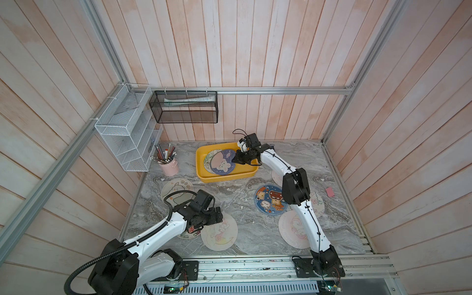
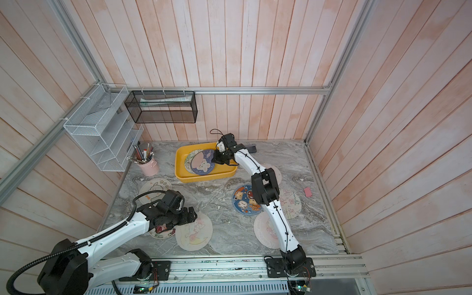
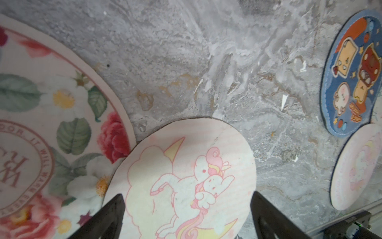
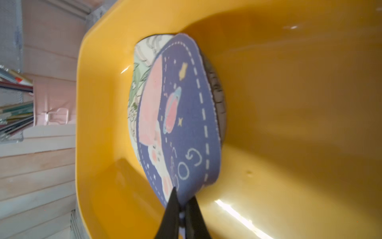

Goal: Put the coasters into the storage box
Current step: Place the coaster in the storage box, then move the coaster to the center of the board.

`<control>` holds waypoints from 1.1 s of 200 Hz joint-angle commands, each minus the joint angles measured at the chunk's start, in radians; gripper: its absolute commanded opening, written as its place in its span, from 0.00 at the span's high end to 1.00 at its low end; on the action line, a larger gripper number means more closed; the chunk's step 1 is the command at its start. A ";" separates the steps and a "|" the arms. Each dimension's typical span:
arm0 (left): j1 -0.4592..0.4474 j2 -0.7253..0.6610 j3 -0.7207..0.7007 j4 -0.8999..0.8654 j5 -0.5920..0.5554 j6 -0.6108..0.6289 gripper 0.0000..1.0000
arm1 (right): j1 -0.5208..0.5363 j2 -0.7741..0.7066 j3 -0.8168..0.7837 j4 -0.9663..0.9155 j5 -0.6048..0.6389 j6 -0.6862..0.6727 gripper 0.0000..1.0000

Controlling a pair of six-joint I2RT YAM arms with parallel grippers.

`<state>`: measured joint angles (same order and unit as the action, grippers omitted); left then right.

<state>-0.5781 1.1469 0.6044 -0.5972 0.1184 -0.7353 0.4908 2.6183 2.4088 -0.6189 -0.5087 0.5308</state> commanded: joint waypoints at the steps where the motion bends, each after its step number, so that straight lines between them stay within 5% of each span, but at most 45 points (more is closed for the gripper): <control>1: 0.004 -0.028 -0.016 -0.040 -0.026 -0.032 0.04 | -0.013 -0.012 0.066 -0.109 0.050 -0.061 0.57; 16: 0.005 -0.039 -0.026 -0.051 -0.028 -0.046 0.04 | -0.015 -0.032 0.062 -0.132 0.081 -0.091 0.32; 35: 0.005 -0.055 -0.035 -0.068 -0.032 -0.059 0.04 | -0.014 -0.069 0.036 -0.137 0.099 -0.112 0.25; 78: 0.003 -0.067 -0.043 -0.115 -0.038 -0.082 0.04 | -0.006 -0.206 -0.087 -0.116 0.106 -0.148 0.24; 151: -0.075 0.071 -0.022 -0.159 -0.017 -0.112 0.06 | 0.028 -0.624 -0.645 0.092 0.111 -0.129 0.20; 220: -0.120 0.115 -0.006 -0.055 0.061 -0.083 0.06 | 0.022 -0.788 -0.900 0.175 0.122 -0.106 0.19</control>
<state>-0.6884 1.2327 0.5911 -0.7258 0.1028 -0.8345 0.5179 1.8801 1.5650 -0.4938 -0.4007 0.4068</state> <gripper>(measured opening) 0.936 0.807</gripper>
